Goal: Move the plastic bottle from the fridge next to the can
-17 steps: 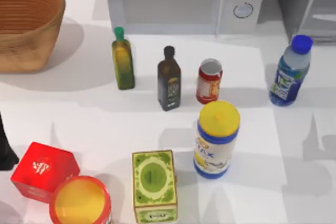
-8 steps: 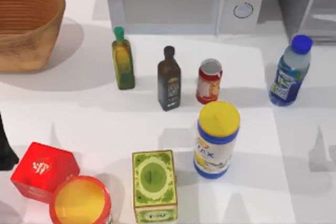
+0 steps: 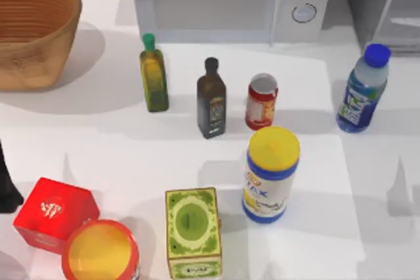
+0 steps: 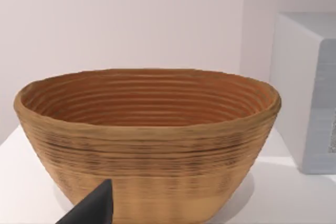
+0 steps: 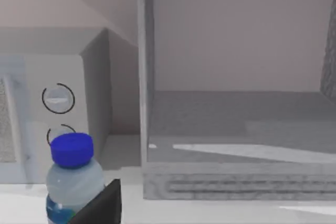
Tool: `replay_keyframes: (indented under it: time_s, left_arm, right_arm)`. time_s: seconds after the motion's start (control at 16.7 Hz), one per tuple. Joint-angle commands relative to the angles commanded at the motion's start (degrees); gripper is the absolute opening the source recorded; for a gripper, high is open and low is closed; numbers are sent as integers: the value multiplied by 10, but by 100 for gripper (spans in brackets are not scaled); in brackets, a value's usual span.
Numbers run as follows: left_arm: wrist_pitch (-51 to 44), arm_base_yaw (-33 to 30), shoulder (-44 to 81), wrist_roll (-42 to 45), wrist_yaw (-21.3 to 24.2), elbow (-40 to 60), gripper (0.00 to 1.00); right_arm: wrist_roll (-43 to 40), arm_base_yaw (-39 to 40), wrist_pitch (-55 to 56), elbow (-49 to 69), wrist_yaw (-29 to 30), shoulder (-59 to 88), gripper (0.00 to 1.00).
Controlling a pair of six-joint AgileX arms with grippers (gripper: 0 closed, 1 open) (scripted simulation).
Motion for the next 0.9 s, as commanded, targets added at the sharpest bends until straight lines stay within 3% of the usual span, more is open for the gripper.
replay_keyframes:
  time_s: [0.9]
  left_arm:
    - [0, 0, 0, 0, 0, 0, 100]
  right_arm:
    - [-4, -1, -688, 293, -3, -358, 100]
